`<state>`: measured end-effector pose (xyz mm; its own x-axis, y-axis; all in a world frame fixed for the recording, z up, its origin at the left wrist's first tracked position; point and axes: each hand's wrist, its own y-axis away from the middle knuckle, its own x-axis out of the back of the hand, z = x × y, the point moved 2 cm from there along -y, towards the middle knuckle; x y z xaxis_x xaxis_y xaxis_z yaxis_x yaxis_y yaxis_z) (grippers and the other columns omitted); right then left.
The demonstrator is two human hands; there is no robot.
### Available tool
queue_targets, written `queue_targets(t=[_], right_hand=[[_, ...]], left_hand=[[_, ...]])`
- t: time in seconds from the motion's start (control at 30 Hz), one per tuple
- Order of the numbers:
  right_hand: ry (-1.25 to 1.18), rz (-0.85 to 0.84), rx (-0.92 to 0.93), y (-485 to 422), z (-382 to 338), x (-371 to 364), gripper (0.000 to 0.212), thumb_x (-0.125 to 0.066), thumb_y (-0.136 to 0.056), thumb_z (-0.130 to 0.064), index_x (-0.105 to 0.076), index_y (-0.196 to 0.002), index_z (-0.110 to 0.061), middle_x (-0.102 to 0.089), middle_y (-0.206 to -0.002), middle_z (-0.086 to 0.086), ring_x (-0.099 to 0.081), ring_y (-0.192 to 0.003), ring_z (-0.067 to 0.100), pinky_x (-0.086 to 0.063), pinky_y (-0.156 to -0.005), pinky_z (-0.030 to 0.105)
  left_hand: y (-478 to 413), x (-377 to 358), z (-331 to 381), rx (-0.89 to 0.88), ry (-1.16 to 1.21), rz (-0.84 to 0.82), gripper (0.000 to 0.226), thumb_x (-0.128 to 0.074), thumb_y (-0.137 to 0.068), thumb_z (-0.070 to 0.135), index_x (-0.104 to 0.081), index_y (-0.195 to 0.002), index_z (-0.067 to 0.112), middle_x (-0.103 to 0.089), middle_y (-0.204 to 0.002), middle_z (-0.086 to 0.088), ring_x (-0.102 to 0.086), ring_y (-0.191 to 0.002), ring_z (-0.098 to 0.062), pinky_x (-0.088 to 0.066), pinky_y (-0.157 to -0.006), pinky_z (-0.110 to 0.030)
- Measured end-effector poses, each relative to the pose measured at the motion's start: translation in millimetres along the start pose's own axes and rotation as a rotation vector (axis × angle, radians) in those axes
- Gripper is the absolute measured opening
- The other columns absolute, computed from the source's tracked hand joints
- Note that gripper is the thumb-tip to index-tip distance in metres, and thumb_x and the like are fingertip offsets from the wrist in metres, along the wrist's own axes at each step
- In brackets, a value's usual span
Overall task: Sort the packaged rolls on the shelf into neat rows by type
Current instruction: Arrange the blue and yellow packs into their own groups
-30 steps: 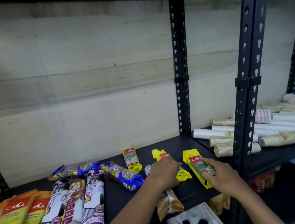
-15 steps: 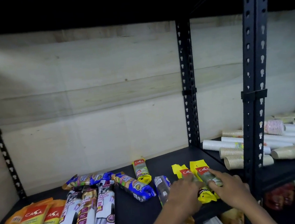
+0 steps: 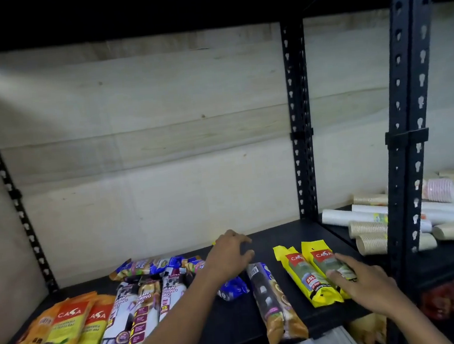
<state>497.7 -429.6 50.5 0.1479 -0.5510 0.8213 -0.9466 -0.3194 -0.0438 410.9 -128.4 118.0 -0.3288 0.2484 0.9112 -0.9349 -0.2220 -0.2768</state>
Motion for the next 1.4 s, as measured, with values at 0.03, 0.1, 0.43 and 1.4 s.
queue_targets(t=[0.03, 0.1, 0.43, 1.4], right_hand=[[0.006, 0.011, 0.005, 0.2, -0.6, -1.0, 0.068, -0.04, -0.083, -0.078, -0.032, -0.144, -0.051, -0.052, -0.141, -0.01, -0.04, -0.132, 0.028, -0.034, -0.101, 0.044], [0.024, 0.024, 0.01, 0.1, -0.8, -2.3, 0.065, -0.043, -0.085, -0.075, -0.031, -0.144, -0.05, -0.046, -0.145, -0.008, -0.038, -0.132, 0.029, -0.033, -0.103, 0.045], [0.029, 0.057, 0.034, 2.0, 4.5, -9.4, 0.062, -0.046, -0.084, -0.073, -0.029, -0.141, -0.056, -0.041, -0.144, -0.009, -0.038, -0.13, 0.029, -0.031, -0.104, 0.047], [-0.019, -0.028, 0.045, 2.6, 5.0, -7.3, 0.059, -0.037, -0.087, -0.072, -0.033, -0.143, -0.054, -0.046, -0.145, 0.007, -0.036, -0.134, 0.038, -0.031, -0.108, 0.045]], left_hand=[[-5.2, 1.0, -9.7, 0.03, -0.035, -0.026, 0.042, -0.062, -0.091, 0.041, -0.058, -0.13, 0.03, -0.048, -0.132, 0.001, -0.048, -0.123, -0.019, -0.044, -0.101, -0.034], [-12.3, -1.3, -27.9, 0.085, -0.082, -0.121, 0.048, -0.064, -0.087, 0.036, -0.055, -0.134, 0.03, -0.043, -0.138, -0.002, -0.044, -0.126, -0.023, -0.042, -0.103, -0.038], [-30.8, -28.1, -61.5, 0.133, -0.073, -0.292, 0.071, -0.073, -0.078, 0.026, -0.044, -0.143, 0.035, -0.026, -0.15, -0.004, -0.053, -0.121, -0.03, -0.051, -0.096, -0.038], [81.0, -50.4, 102.5, -0.127, -0.159, 0.079, 0.049, -0.057, -0.083, 0.027, -0.06, -0.132, 0.027, -0.06, -0.121, -0.012, -0.061, -0.098, -0.037, -0.048, -0.08, -0.041]])
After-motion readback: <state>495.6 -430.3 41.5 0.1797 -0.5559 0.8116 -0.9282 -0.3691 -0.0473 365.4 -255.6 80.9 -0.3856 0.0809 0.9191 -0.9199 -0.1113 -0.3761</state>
